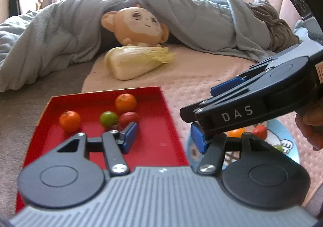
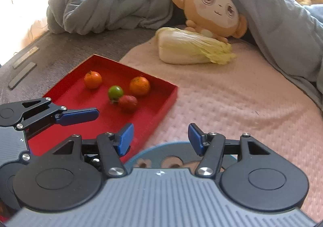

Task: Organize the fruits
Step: 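Move both open grippers back over the red tray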

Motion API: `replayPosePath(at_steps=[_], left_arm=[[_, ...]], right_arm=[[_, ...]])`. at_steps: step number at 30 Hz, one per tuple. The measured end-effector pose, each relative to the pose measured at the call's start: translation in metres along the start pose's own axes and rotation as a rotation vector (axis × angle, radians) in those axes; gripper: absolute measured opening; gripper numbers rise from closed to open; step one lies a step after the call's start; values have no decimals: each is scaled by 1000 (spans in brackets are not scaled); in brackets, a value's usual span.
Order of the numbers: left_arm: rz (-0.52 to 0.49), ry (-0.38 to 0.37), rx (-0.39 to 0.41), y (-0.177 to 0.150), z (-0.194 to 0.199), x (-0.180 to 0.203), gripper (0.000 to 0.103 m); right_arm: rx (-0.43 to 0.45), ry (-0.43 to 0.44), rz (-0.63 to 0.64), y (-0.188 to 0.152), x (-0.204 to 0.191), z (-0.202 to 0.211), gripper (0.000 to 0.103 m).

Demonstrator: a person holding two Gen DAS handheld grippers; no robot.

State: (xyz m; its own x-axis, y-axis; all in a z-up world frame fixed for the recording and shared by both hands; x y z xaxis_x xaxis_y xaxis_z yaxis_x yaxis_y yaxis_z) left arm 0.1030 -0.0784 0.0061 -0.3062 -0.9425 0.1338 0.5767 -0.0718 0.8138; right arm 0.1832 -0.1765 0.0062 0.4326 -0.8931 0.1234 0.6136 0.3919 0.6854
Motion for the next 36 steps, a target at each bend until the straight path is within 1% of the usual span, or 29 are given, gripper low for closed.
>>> replayPosePath(at_steps=[9,15,20,28,31,36], left_arm=[[37,68,6,-8,13,-42,61],[111,129,-2,-18,15,-79,61],[160,162,-5,-24,15,-97,61],[191,168,-18,-29,9,-106,61],[200,146,-8,-29,11,-107,61],[177,129,-7,-30,13,-104,61]], right_arm=[[8,41,38,16,-37,-12,65],[-6,51,59,21,-54,-25,65],[-22,47,82,21,-64,-37,65],[-53,16,110,20,-73,-62,65],[-69,0,120,19,-75,-73,65],[-71,-4,132,22,-83,-87,65]])
Point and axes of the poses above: each gripper's, at about its wrist camera, not at the fingertips, and z roughly against the way its jaws point, x to its right, y to its top, the point moved 3 cm from there along -z, roughly the way its jaws point, and after that the axes turned 14 degrees about -y, right-handed, at the moved point
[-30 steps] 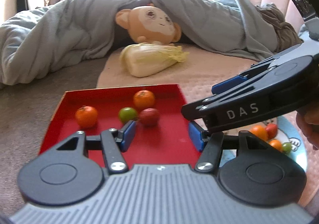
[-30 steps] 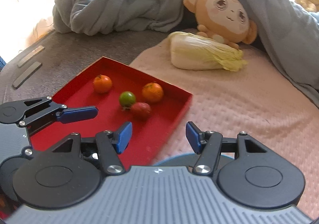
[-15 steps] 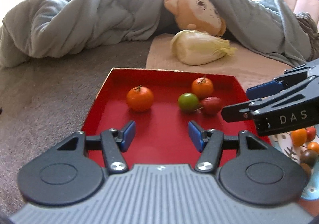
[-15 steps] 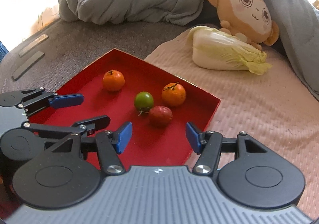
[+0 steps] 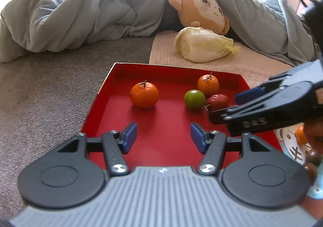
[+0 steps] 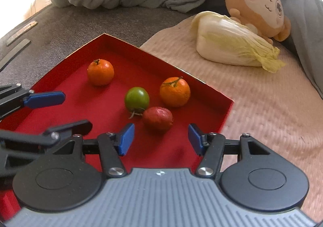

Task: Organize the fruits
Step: 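Move both open grippers back over the red tray, then grasp the last red tomato with the right gripper while the left grasps the green tomato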

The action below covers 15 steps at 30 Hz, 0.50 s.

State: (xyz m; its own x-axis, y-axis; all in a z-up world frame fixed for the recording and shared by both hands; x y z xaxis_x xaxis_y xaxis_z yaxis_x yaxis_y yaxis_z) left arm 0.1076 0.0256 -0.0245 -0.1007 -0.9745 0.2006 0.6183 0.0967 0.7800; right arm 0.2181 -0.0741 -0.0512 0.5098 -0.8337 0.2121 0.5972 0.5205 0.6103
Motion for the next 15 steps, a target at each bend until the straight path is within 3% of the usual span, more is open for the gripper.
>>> replayPosePath(at_steps=[4,8,15], left_arm=[[-31,-13,1,-1,0,4,61],[-51,-28,0,0,-2,6,61],[-61,-54,-27,0,-18,11,61]], right_arm=[[1,-14,19,5,-6,-9,62],[0,-4,1,9,-4,-12,39],[-15,7,6,3,1,0,39]])
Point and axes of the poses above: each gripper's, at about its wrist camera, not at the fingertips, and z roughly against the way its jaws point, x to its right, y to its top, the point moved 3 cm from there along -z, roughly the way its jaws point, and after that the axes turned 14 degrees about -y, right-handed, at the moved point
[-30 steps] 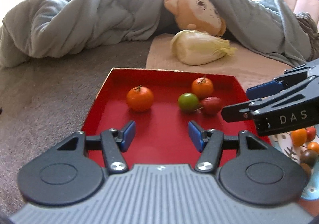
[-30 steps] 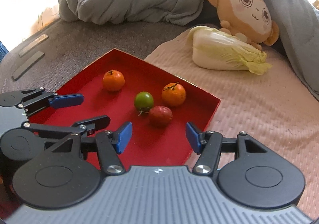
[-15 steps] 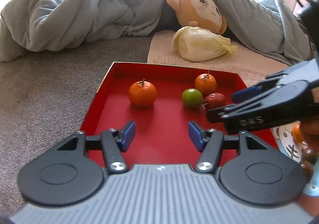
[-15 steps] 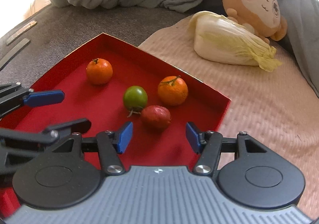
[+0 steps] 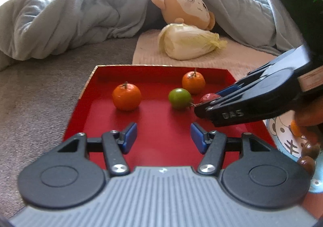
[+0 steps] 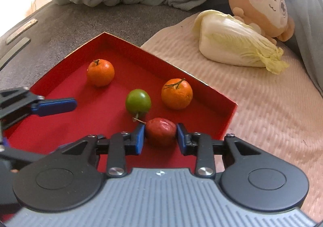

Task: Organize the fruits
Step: 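Grasp the last red tomato with the right gripper while the left grasps the green tomato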

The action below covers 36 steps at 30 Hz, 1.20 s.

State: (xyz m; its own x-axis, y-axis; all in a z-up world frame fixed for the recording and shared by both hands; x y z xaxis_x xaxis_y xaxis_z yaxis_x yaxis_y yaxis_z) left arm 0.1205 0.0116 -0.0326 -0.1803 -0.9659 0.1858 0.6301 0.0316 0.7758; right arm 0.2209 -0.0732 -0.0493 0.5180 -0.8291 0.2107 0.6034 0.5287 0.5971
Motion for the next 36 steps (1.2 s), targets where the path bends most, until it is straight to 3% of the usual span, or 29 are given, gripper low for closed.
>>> replayPosePath(at_steps=[11,17,22,36], left_arm=[[3,1,-33,20,-45,8,61],[-15,44,-32,28,-61,13,60],[-24,92,-27,27,-59,14,33],[56,183,-84,4,-18,21,32]], right_arm=[[31,2,-46,-8,33,33,39],[36,10,-67,-11,47,41,39],[45,23,-60,-13,47,47,39],[45,76,24,-28,27,70,39]])
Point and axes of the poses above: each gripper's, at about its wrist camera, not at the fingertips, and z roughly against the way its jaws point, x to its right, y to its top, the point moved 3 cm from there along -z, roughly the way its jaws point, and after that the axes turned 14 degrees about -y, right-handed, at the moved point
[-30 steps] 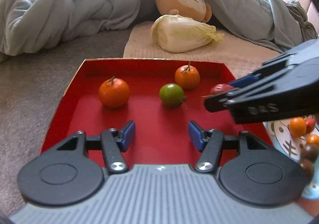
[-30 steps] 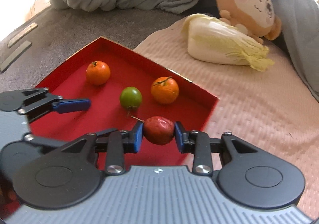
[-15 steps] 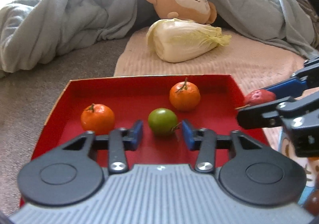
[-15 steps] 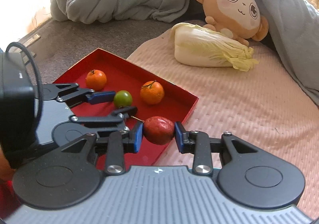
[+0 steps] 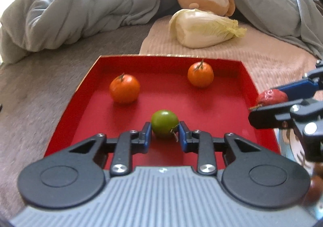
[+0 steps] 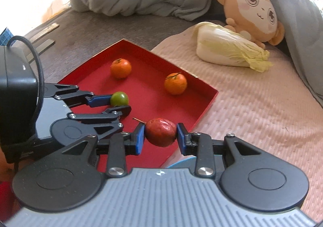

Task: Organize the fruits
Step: 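Grasp the last red tomato with the right gripper while the left grasps the green tomato, then carry the green tomato in the left gripper and red tomato in the right over the tiger plate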

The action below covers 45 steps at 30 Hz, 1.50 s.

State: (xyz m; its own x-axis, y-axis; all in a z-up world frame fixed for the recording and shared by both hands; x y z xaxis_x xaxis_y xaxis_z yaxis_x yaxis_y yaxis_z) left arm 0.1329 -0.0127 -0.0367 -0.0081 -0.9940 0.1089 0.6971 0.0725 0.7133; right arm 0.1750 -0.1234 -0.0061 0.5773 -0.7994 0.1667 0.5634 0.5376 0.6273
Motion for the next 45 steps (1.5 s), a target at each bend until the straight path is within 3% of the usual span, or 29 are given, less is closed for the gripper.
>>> replayPosePath(at_steps=[17,35,45], left_arm=[[50,70,-25,-39,60,6,31],[85,73,-17,-44,77,2,31],[60,58,-25,-50,75,22,31]], right_arm=[[19,57,72,-16,-34,38,38],[34,55,-4,-36,-40,84,38],[47,63,-6,-36,-46,86,38]])
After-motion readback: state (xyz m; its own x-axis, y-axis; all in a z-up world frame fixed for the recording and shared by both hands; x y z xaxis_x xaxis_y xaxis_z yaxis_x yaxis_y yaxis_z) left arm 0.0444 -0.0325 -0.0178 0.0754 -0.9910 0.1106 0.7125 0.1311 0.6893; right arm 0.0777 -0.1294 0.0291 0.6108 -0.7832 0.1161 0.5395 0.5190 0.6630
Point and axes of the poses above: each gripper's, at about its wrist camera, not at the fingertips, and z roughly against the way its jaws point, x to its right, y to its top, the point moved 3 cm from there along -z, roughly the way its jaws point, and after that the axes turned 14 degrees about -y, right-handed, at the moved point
